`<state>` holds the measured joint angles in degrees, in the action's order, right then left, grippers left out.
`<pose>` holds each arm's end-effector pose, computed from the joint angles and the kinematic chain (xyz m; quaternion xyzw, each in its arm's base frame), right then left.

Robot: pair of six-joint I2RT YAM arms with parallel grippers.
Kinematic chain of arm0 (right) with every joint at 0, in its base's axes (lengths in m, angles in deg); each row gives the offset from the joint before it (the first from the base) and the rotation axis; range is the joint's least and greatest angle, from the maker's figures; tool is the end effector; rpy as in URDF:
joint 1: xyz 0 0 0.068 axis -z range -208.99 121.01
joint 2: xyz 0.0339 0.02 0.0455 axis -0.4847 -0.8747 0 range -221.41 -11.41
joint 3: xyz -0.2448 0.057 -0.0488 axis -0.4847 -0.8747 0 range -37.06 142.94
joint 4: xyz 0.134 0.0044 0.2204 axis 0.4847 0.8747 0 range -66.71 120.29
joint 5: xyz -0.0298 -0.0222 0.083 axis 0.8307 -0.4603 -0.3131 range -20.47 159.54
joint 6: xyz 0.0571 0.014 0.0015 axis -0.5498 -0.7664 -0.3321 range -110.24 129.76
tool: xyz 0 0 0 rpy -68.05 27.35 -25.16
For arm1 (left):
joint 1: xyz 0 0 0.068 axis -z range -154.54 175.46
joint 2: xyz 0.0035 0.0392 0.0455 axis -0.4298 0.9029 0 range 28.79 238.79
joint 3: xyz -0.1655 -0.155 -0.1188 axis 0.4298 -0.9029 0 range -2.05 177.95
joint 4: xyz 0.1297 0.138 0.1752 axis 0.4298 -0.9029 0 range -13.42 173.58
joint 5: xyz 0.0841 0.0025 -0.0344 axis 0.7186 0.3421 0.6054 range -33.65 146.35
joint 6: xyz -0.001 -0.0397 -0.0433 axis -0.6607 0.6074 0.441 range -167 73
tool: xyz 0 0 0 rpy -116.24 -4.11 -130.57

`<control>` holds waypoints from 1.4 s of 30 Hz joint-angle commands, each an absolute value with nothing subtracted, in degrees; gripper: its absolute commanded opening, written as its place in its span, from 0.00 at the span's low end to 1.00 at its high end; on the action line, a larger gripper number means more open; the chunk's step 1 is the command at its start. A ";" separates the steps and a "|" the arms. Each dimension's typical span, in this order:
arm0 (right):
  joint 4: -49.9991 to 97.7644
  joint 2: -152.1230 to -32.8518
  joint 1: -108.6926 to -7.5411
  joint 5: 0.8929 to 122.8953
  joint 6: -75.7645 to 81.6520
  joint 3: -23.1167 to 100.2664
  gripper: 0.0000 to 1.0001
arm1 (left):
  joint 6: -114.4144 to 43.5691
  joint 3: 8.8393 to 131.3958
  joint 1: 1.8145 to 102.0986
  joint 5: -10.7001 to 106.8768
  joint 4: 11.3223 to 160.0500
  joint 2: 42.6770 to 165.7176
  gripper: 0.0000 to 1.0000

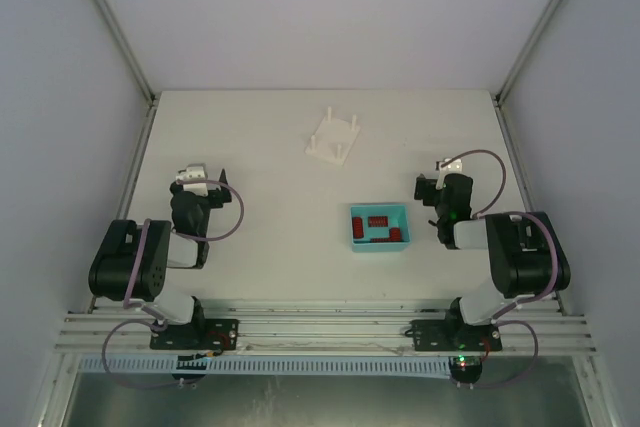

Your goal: Install the large spring

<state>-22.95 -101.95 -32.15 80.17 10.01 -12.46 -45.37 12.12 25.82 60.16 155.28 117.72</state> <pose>0.2845 0.0078 0.1252 0.0291 0.8154 -0.0612 0.5750 0.2529 0.0013 0.1367 -0.0309 0.7250 0.0121 0.6879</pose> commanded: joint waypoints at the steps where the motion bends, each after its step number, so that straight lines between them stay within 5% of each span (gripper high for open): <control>1: -24.53 -101.67 -31.80 80.88 9.71 -11.92 0.99 | -44.88 13.07 25.52 58.90 155.31 117.93 0.99; 14: -23.43 -99.80 -31.78 80.14 9.82 -11.83 0.99 | -44.86 13.13 25.54 58.51 155.08 117.65 0.99; 23: -1.95 -85.20 -31.80 71.34 9.04 -5.44 0.99 | -43.89 21.56 26.47 53.70 129.96 105.83 0.99; 37: 47.92 -74.98 -31.13 67.11 -15.37 17.10 0.99 | -15.73 37.97 26.60 48.22 92.48 93.78 0.99; 42: 49.29 -75.27 -31.08 56.59 -16.53 17.79 0.99 | -11.60 35.44 25.97 28.24 100.28 95.72 0.99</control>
